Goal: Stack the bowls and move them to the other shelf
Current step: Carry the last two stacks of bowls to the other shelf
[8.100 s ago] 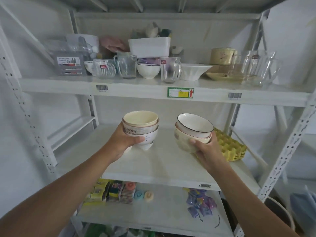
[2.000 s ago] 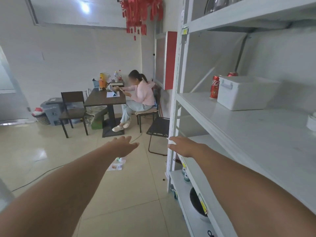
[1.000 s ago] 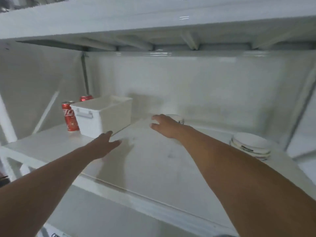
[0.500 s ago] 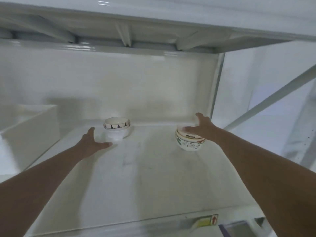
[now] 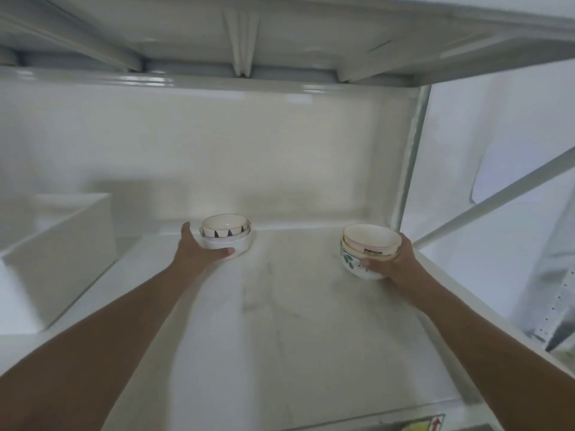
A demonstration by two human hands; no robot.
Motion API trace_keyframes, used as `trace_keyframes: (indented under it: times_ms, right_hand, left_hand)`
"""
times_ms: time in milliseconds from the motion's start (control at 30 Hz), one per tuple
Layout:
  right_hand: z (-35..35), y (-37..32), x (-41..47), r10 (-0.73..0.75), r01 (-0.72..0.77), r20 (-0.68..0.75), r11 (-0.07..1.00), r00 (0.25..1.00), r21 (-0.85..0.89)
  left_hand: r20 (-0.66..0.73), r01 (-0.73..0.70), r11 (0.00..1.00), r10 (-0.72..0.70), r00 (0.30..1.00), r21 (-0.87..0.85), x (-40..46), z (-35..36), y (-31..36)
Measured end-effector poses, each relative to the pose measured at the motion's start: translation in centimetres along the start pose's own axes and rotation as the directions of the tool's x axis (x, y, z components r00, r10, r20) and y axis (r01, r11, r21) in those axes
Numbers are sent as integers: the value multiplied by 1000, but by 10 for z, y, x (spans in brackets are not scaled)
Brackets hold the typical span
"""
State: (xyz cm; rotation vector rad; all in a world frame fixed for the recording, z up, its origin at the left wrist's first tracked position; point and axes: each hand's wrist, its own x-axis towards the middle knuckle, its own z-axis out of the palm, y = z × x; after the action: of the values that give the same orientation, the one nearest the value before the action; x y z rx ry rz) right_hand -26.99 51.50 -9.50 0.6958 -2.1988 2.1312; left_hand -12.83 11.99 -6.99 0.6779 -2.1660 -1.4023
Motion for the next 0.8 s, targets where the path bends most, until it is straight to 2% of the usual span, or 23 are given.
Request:
trace_keyframes:
  times_ms: [67,167,333,467,667,800]
  right_hand:
    - [-2,3,0,-73,72,30,997,997,24]
    - [-9,9,4,-111,105,104,992,988,64]
    - [-14,11,11,-83,74,187,996,979,54]
    - [-10,8,13,-73,60,195,996,978,71]
    - [-10,8,18,-81,55,269,993,960,101]
    - [-6,9,24,-72,43,279,993,958,108]
  left_hand:
    - [-2,-24,998,24,1000,-57,3,6,4]
    - [0,-32,989,33,999,-147,10,18,5]
    - [-63,-111,974,101,993,-195,20,36,2]
    - [-103,-184,967,168,980,-177,7,48,15]
    - [-50,-253,955,249,967,-151,-1,36,17]
    - [85,-250,959,262,961,-131,-7,34,18]
